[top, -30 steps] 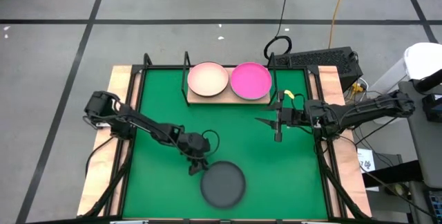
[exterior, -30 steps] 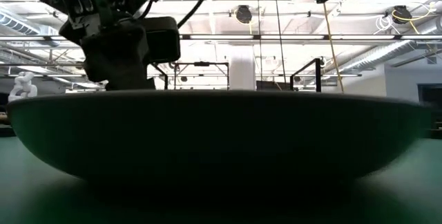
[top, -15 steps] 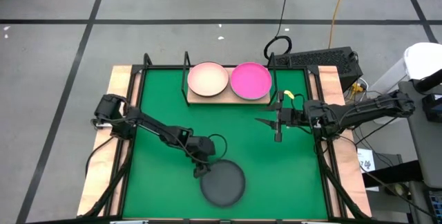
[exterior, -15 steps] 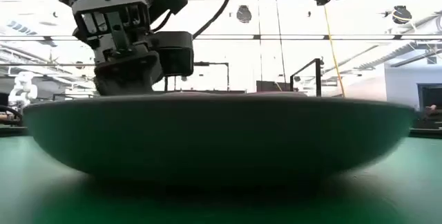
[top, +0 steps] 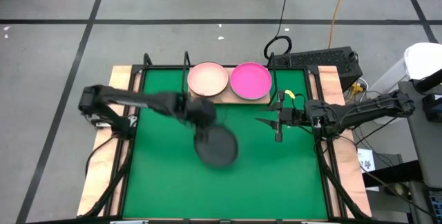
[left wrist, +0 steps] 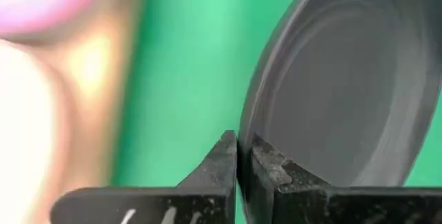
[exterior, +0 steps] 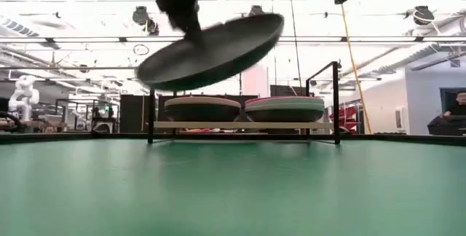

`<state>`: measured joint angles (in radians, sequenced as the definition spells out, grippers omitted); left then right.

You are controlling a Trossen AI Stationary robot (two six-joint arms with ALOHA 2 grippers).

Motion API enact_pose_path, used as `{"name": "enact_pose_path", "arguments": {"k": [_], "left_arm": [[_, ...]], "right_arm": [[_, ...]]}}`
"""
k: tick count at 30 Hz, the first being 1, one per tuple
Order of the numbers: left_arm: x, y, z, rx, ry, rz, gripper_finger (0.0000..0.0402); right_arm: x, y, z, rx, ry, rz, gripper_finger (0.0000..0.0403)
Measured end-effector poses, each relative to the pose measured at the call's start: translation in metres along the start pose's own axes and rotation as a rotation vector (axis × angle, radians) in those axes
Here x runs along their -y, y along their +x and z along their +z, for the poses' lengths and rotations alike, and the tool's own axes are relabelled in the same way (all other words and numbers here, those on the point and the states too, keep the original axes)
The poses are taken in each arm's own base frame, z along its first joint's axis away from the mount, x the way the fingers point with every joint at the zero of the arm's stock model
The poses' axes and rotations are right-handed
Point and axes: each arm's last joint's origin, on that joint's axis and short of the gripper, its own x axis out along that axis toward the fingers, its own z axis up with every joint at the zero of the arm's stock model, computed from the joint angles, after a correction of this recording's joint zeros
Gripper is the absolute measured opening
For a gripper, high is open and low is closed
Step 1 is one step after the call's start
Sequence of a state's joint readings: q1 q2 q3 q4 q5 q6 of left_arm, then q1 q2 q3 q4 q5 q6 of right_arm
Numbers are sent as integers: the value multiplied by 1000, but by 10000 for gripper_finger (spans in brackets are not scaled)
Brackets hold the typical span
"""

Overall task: Place and stack plates onto a shelf
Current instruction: Stack the black plate on top of the light orange plate on the shelf

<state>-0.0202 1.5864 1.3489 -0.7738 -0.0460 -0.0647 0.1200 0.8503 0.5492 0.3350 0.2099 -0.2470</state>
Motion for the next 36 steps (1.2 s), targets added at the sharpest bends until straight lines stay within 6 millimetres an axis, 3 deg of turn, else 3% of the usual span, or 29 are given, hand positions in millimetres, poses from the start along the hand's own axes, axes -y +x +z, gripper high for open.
{"name": "enact_pose_path", "arguments": {"k": [4,7,12,17,23,30,36], "left_arm": [[-54,-61,22,168,6,204,12],[-104,-90,25,220,-65,318,12],[-181,-110,11,272,-217,328,12],[-234,-101,-13,257,-328,225,12],[-267,-70,-29,160,-406,185,12],[-279,-40,-34,85,-424,151,20],[-282,-38,-36,46,-435,226,68]], "right_arm": [[0,-2,1,7,5,-1,125],[-1,-2,2,8,5,6,125],[-1,-2,2,9,1,8,125],[-1,-2,2,10,1,8,125],[-1,-2,2,10,-2,8,125],[-2,-2,1,4,-2,9,125],[-2,-2,1,3,-1,9,125]]}}
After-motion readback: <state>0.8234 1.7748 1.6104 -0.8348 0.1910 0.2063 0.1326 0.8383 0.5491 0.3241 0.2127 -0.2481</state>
